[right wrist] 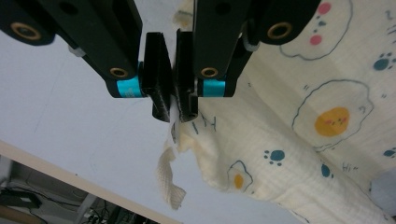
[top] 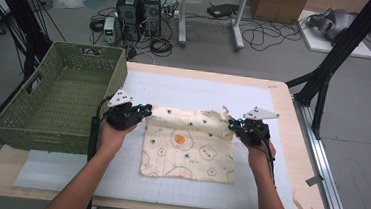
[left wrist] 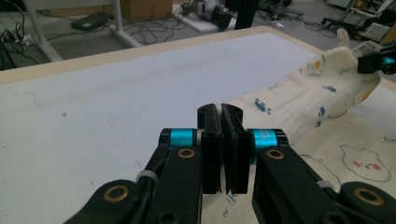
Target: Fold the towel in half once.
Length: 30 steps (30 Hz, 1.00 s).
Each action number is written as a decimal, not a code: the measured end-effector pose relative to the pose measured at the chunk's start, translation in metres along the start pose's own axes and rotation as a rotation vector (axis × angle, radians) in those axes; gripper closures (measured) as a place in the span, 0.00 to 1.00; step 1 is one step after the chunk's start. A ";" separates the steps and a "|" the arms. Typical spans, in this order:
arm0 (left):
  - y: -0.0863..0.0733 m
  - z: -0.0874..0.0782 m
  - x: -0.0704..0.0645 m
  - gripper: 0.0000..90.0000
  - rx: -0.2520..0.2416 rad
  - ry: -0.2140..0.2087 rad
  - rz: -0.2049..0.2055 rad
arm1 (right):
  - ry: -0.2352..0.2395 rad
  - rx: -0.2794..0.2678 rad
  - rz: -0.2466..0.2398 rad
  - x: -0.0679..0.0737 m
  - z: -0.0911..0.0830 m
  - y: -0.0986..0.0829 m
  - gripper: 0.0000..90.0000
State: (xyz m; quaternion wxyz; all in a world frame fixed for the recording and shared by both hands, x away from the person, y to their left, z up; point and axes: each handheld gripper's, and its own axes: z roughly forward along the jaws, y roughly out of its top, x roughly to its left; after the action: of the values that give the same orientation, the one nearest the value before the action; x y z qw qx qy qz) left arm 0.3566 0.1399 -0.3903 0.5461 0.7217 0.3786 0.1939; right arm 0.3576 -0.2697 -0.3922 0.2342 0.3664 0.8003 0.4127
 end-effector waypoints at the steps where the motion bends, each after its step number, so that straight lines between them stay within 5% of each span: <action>1: 0.000 -0.002 -0.002 0.96 -0.002 -0.006 0.003 | 0.002 0.001 0.000 0.002 -0.002 -0.002 0.96; 12: -0.022 -0.023 -0.025 0.96 0.018 -0.075 0.029 | 0.032 -0.013 0.003 0.022 -0.022 -0.030 0.95; 22: -0.048 -0.031 -0.034 0.96 0.072 -0.092 0.039 | 0.063 0.023 0.015 0.033 -0.029 -0.055 0.95; 30: -0.053 -0.030 -0.037 0.95 0.090 -0.101 0.046 | 0.074 0.027 0.030 0.034 -0.030 -0.065 0.95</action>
State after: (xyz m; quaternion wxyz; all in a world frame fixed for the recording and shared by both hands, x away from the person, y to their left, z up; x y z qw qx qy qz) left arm 0.2942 0.1374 -0.4246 0.5269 0.7629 0.3421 0.1525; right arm 0.2908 -0.2832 -0.4325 0.1932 0.3658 0.8085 0.4186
